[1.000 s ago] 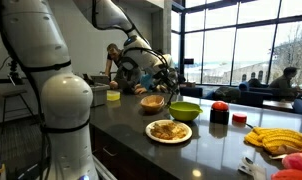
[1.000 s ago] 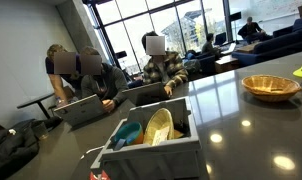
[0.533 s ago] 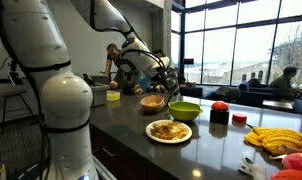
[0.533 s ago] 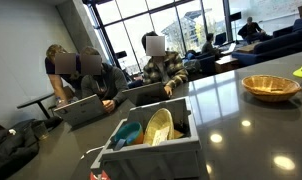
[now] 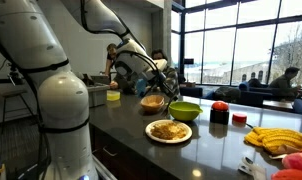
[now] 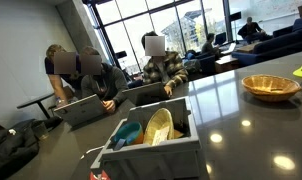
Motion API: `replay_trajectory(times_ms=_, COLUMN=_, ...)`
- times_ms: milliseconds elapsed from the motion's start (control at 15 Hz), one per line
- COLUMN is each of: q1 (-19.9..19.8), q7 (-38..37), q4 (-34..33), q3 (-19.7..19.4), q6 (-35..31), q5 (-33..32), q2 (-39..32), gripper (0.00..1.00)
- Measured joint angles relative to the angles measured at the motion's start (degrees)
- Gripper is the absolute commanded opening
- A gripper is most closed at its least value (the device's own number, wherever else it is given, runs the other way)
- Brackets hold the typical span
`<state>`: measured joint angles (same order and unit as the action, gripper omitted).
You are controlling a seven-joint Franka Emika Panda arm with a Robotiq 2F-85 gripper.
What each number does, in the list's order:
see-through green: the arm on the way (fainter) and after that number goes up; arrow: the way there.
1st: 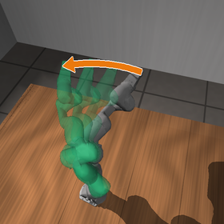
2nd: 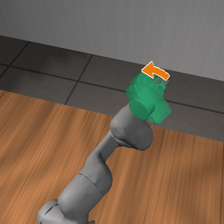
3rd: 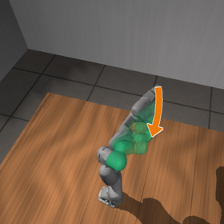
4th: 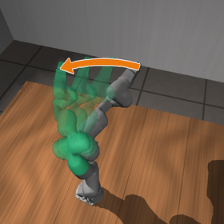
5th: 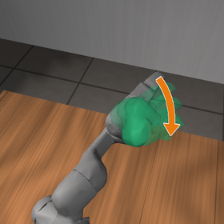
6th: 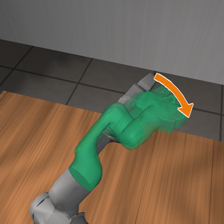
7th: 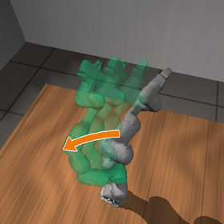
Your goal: Use the fork to pick up a piece of food
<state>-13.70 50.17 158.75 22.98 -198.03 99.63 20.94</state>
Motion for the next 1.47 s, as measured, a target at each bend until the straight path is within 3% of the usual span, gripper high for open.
replay_trajectory(times_ms=133, q1=-5.5, q7=0.6, q4=-0.4, q3=4.3, q6=0.0, q5=2.0, q2=1.4, gripper=0.01)
replay_trajectory(times_ms=333, q1=-10.6, q7=-0.2, q4=-0.1, q3=9.4, q6=0.0, q5=4.6, q2=3.1, gripper=0.01)
replay_trajectory(times_ms=1000, q1=-16.0, q7=-1.0, q4=-0.1, q3=19.3, q6=0.0, q5=22.3, q2=3.2, gripper=0.01)
replay_trajectory(times_ms=1467, q1=-23.8, q7=-1.0, q4=-0.3, q3=26.9, q6=0.0, q5=25.0, q2=3.7, gripper=0.01)
